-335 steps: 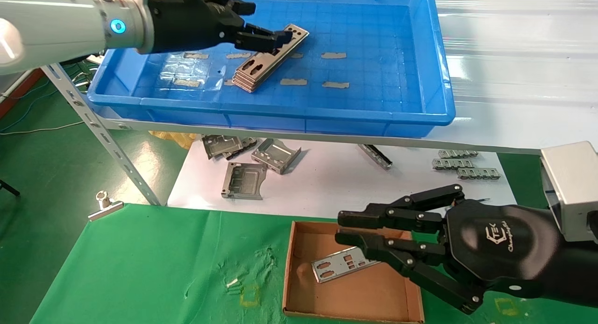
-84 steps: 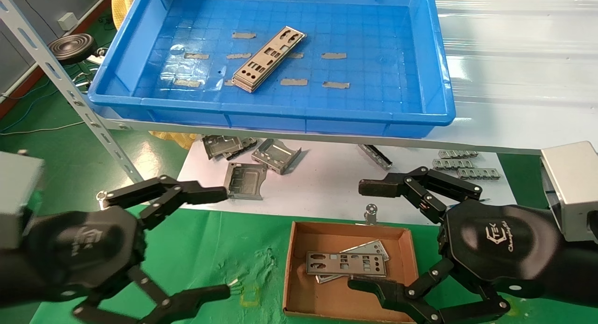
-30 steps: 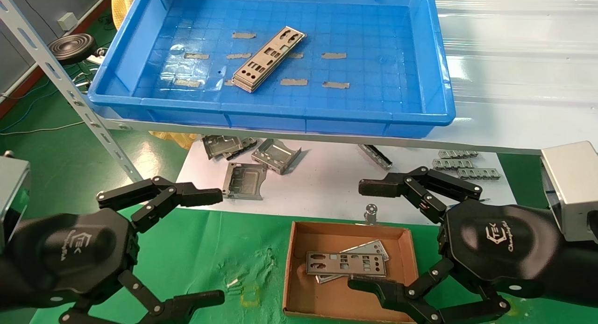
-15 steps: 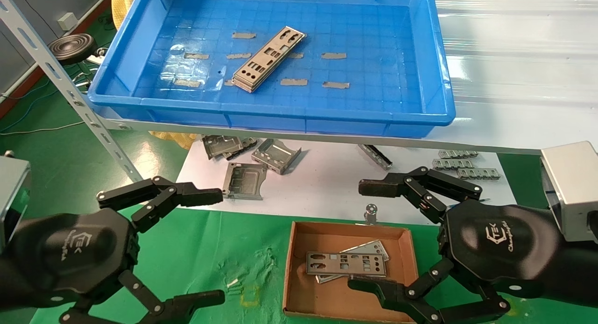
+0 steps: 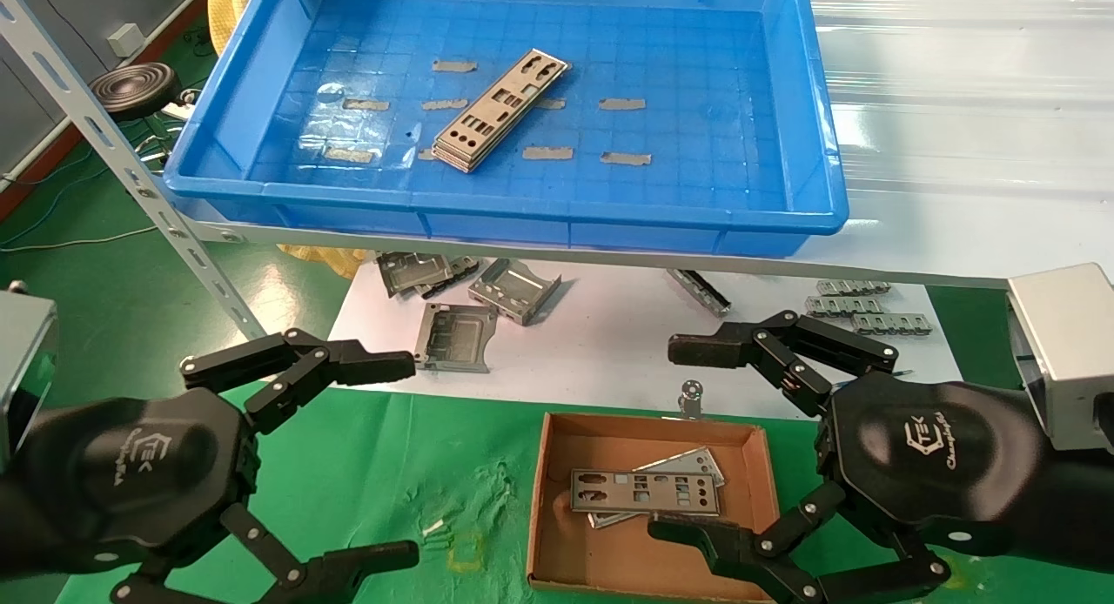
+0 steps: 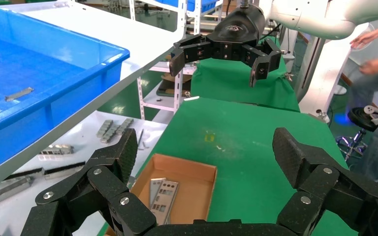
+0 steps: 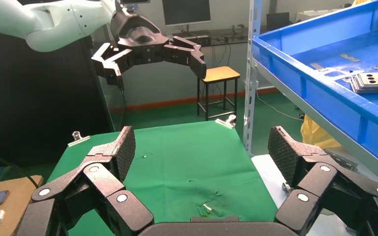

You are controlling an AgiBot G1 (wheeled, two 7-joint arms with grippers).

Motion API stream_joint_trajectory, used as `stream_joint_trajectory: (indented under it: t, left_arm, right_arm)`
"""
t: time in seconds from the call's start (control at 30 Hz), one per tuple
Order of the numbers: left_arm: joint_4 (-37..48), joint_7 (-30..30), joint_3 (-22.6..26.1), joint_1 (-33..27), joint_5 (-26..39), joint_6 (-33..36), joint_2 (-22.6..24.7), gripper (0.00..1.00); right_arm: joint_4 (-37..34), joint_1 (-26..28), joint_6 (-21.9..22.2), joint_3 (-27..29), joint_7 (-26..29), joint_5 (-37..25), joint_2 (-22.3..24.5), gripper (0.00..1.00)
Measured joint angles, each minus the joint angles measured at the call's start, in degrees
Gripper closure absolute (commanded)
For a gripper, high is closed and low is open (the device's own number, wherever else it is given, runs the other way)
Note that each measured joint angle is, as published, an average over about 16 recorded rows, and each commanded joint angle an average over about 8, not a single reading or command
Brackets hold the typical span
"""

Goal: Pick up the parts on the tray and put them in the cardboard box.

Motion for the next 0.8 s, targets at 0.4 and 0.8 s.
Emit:
stream_joint_trajectory:
  t: [0.4,0.8]
  left_arm:
    - [0.0,0.0,0.0,0.0,0.0,0.0,0.0,0.0]
    - [0.0,0.0,0.0,0.0,0.0,0.0,0.0,0.0]
  right_arm:
    - [0.0,0.0,0.0,0.0,0.0,0.0,0.0,0.0]
    - [0.0,0.0,0.0,0.0,0.0,0.0,0.0,0.0]
